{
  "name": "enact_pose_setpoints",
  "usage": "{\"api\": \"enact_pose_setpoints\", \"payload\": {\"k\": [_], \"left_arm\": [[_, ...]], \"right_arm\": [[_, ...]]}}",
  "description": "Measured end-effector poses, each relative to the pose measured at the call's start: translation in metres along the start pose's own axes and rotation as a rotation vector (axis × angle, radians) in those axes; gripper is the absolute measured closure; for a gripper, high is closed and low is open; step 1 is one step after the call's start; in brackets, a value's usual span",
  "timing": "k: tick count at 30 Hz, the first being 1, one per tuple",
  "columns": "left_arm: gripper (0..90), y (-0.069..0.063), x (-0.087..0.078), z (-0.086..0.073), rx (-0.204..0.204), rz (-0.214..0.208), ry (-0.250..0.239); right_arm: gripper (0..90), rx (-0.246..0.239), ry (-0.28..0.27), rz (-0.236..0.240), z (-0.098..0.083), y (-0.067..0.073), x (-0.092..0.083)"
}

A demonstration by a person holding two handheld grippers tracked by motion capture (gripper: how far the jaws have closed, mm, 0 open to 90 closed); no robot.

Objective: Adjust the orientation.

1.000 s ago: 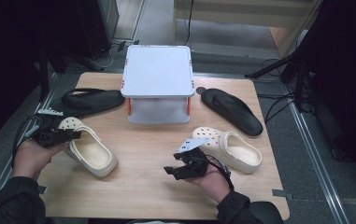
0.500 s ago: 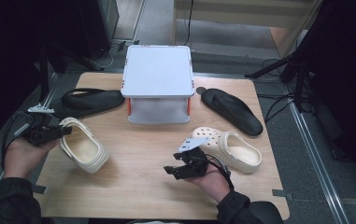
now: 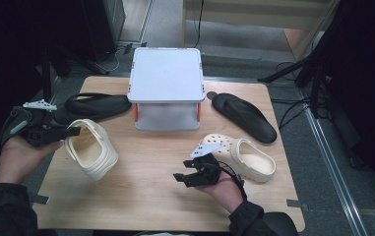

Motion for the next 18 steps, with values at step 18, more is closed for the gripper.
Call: {"api": "enact_pose_setpoints", "payload": {"k": [18], "left_arm": [[78.4, -0.069, 0.06, 0.034, 0.172, -0.15, 0.115]], "right_arm": [[39.1, 0.037, -0.017, -0.007, 0.001, -0.007, -0.005]]}}
Point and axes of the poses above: each handheld gripper's, and its own axes: x roughly forward along the jaws, z roughly out of its top, y roughly to its left, the point moved 4 cm from there along x, roughly forward along the jaws, and after that the axes turned 13 degrees about -z, right-handed, at the moved point
